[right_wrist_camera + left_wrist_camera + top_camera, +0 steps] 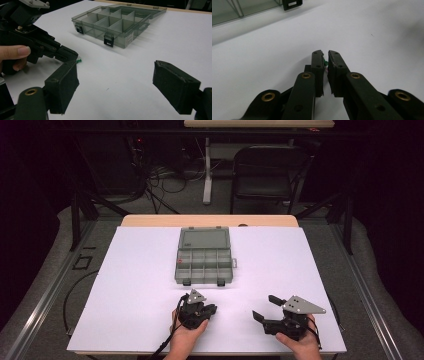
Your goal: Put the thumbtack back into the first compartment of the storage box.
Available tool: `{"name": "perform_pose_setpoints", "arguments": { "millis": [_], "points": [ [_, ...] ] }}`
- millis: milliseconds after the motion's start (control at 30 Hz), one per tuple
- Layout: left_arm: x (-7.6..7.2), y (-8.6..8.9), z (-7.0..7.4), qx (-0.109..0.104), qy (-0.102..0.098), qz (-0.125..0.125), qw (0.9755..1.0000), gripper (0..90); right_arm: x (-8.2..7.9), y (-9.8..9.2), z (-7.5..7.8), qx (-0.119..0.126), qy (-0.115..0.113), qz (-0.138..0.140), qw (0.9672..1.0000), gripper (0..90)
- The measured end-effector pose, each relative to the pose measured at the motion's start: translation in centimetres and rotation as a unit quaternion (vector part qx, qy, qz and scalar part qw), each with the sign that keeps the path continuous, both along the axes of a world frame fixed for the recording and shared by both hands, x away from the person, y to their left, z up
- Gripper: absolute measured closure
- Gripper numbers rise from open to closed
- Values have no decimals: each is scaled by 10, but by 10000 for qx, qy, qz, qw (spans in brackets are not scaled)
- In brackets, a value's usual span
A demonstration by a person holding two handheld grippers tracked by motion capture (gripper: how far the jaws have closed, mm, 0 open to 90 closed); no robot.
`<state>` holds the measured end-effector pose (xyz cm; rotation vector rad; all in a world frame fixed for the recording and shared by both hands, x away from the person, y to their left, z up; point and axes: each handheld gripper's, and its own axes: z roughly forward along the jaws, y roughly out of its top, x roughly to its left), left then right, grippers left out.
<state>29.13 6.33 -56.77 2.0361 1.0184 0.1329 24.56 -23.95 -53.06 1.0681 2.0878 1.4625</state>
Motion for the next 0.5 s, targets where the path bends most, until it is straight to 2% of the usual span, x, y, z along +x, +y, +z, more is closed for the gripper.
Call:
{"name": "perform_pose_setpoints", "arguments": {
  "millis": [300, 367, 500],
  "points": [
    [0, 1, -1, -40, -4, 26, 10000, 845, 0, 0, 0, -20, 14, 4, 10000, 197],
    [0, 1, -1, -15, -15, 48, 10000, 900, 0, 0, -1, -23, 14, 4, 10000, 198],
    [-1, 0, 0, 47, -45, 27, 10000, 900, 0, 1, -1, -28, 21, 13, 10000, 199]
  ]
}}
